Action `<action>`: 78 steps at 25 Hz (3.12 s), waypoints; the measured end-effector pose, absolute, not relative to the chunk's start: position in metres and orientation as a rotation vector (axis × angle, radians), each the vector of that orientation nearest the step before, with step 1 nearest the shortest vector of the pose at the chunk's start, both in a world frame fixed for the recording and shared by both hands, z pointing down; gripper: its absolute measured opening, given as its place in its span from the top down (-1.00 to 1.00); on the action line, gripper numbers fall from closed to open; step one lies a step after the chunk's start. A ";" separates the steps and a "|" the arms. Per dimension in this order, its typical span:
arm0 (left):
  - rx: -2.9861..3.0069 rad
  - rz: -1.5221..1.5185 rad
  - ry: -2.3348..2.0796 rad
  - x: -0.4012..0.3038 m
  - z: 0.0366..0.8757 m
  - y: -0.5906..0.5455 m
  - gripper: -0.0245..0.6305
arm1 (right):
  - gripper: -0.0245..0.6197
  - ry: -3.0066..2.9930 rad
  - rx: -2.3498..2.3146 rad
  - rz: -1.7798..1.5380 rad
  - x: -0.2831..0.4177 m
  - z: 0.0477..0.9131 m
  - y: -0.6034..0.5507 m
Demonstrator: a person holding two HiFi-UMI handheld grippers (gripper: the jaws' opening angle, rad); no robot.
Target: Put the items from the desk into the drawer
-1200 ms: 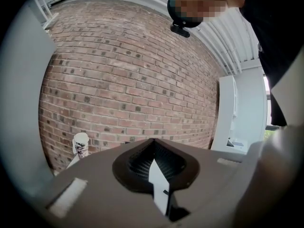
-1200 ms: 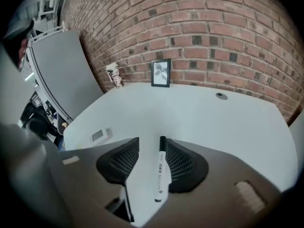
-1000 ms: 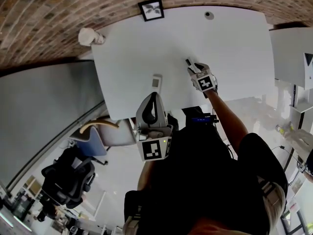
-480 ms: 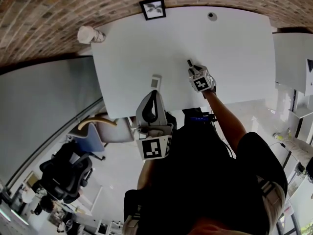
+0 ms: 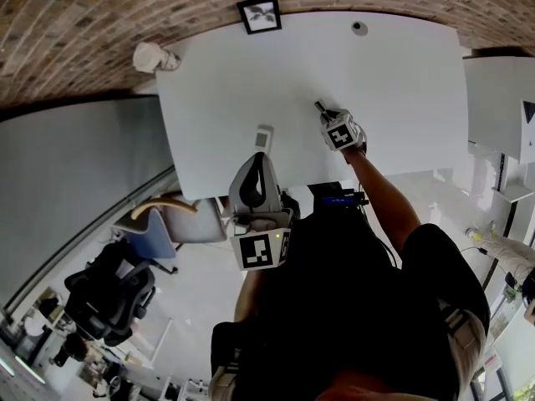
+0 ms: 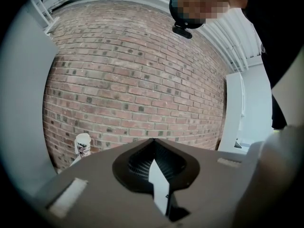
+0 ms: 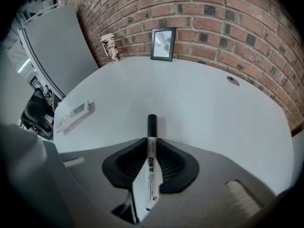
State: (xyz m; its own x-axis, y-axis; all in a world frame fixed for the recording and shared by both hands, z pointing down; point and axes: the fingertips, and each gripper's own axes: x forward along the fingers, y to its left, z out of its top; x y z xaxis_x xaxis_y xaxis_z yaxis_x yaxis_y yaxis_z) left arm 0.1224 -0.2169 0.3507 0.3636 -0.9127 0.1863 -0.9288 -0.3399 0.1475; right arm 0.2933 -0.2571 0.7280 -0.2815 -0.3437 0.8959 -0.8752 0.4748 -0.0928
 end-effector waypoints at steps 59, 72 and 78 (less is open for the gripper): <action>2.205 -0.029 -1.883 -0.144 0.379 0.012 0.88 | 0.71 -2.286 0.659 0.489 -0.028 0.616 -0.026; 2.159 -0.024 -1.856 -0.186 0.457 0.027 0.88 | 0.71 -2.201 0.431 0.362 -0.079 0.737 0.027; 2.096 0.025 -1.838 -0.194 0.506 0.030 0.88 | 0.71 -2.120 0.386 0.332 -0.073 0.814 0.034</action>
